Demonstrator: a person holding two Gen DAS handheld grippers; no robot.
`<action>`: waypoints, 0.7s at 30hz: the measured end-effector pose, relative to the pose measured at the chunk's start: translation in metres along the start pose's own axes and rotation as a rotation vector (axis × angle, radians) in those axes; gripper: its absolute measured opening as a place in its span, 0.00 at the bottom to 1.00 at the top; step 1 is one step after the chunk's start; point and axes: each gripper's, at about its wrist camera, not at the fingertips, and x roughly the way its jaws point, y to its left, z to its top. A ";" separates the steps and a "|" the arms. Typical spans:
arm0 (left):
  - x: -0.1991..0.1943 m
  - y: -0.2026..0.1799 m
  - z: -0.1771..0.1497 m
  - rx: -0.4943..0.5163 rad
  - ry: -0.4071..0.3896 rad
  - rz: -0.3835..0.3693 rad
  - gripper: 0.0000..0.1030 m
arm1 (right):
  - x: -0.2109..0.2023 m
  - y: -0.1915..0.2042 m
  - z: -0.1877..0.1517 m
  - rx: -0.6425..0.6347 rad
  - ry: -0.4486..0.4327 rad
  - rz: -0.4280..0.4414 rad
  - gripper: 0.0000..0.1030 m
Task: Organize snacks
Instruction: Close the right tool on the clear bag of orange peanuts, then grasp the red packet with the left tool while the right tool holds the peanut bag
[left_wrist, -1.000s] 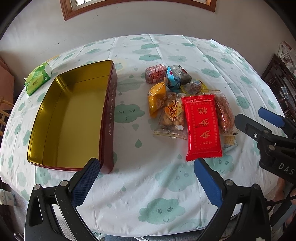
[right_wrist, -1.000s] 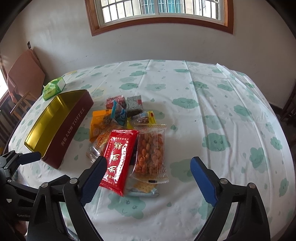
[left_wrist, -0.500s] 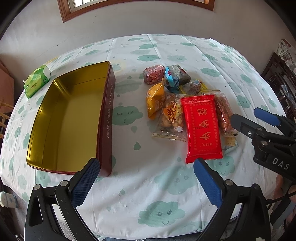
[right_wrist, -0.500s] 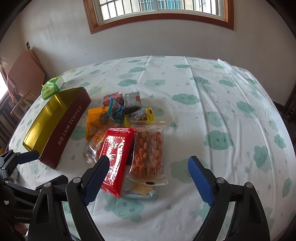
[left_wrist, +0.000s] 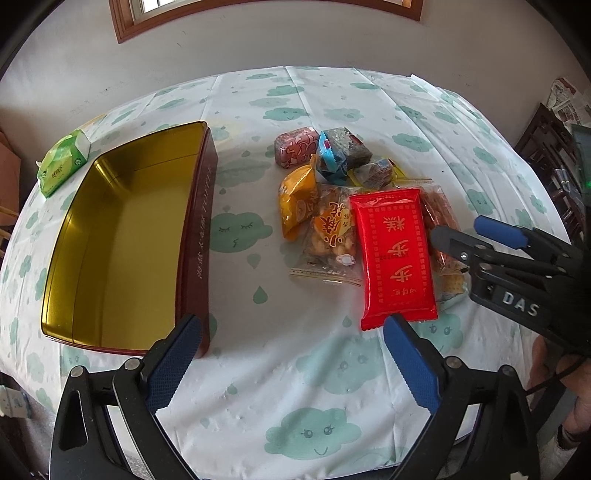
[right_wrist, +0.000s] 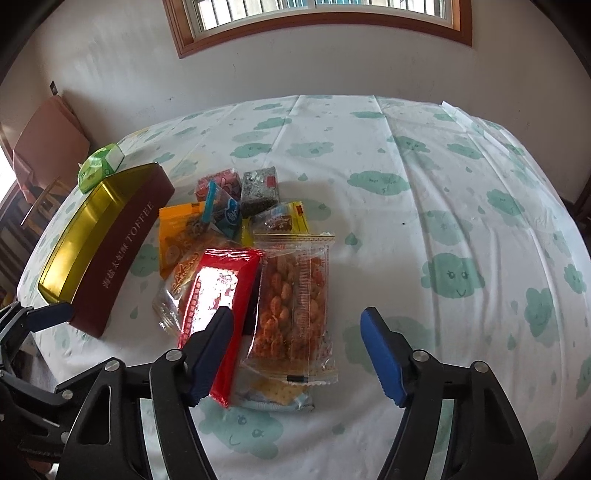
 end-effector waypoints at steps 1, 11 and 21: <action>0.001 0.000 0.000 0.002 0.000 -0.003 0.93 | 0.004 -0.001 0.001 0.001 0.008 0.002 0.65; 0.009 -0.009 0.002 0.021 0.016 -0.018 0.90 | 0.023 -0.011 0.005 0.030 0.036 0.057 0.44; 0.019 -0.021 0.008 0.035 0.037 -0.082 0.82 | 0.018 -0.021 -0.001 0.030 0.006 0.039 0.40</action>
